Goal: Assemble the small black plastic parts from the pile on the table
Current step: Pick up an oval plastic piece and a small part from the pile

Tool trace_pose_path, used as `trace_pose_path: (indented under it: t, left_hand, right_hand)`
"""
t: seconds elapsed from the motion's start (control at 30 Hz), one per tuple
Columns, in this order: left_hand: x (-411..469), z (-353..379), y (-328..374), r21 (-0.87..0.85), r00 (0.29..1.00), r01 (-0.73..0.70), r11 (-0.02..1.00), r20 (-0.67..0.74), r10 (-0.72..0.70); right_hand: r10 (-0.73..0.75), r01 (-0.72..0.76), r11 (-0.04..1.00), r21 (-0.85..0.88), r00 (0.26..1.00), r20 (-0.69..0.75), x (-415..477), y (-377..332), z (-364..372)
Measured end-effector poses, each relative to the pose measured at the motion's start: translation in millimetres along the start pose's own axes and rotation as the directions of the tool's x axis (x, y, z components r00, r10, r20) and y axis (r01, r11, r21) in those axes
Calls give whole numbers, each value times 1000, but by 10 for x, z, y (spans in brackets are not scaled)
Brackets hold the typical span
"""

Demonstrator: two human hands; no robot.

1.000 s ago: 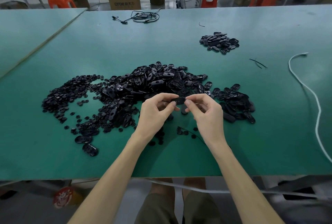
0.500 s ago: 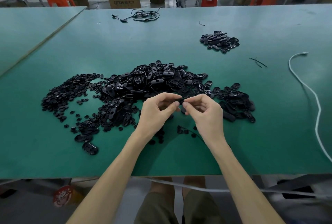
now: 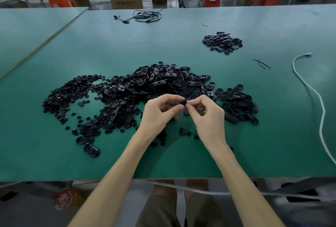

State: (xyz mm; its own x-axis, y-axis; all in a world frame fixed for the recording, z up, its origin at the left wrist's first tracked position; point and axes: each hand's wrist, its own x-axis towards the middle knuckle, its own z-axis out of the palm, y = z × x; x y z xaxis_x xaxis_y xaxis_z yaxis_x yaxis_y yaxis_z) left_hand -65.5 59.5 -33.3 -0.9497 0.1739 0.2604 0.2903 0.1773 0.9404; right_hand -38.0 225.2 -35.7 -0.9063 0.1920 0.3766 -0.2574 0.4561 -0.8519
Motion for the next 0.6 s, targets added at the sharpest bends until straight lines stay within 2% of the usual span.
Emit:
trace_pose_path:
  t: [0.23, 0.33, 0.47, 0.6]
  left_hand:
    - [-6, 4, 8, 1, 1000, 9, 1000, 15, -9]
    - [-4, 6, 11, -11, 1000, 8, 1000, 0, -8]
    - [10, 13, -16, -9, 999, 13, 1000, -43, -14]
    - [18, 19, -33, 17, 998, 19, 1000, -65, -18]
  right_hand:
    - [32, -32, 999, 13, 999, 26, 12, 12, -3]
    - [-45, 46, 999, -27, 999, 18, 5, 12, 13]
    - [-163, 170, 983, -76, 983, 83, -4, 18, 50]
    - [-218, 233, 965, -119, 968, 127, -19, 37, 65]
